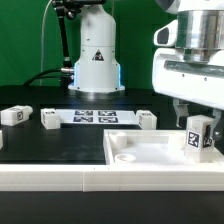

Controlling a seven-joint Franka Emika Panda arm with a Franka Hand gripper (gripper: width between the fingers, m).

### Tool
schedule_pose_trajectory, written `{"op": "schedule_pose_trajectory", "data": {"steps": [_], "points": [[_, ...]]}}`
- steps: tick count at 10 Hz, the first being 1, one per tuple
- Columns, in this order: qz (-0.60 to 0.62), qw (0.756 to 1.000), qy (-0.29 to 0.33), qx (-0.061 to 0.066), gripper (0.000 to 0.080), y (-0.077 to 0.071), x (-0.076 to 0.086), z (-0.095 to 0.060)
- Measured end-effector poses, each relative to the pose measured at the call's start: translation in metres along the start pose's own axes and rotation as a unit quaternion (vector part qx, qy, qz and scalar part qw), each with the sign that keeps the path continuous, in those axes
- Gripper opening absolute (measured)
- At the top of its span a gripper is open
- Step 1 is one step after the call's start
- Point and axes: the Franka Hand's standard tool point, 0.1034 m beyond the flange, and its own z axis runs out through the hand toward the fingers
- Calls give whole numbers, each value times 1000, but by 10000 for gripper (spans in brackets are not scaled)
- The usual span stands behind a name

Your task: Assemble one leg

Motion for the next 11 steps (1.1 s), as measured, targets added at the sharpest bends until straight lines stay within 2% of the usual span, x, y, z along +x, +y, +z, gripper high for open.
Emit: {"op": "schedule_pose_trajectory", "data": {"steps": [1, 2, 3, 5, 7, 8, 11], "points": [[-39, 999, 0, 1, 611, -1, 0, 0], [-106, 994, 1, 3, 611, -1, 1, 0], [-154, 988, 1, 4, 644, -2, -2, 0], [-265, 964, -1, 5, 648, -3, -7, -1], [-360, 933, -2, 6, 649, -4, -13, 0], [-417, 909, -1, 7, 649, -5, -13, 0], [-520, 854, 0, 7, 649, -3, -7, 0]]}}
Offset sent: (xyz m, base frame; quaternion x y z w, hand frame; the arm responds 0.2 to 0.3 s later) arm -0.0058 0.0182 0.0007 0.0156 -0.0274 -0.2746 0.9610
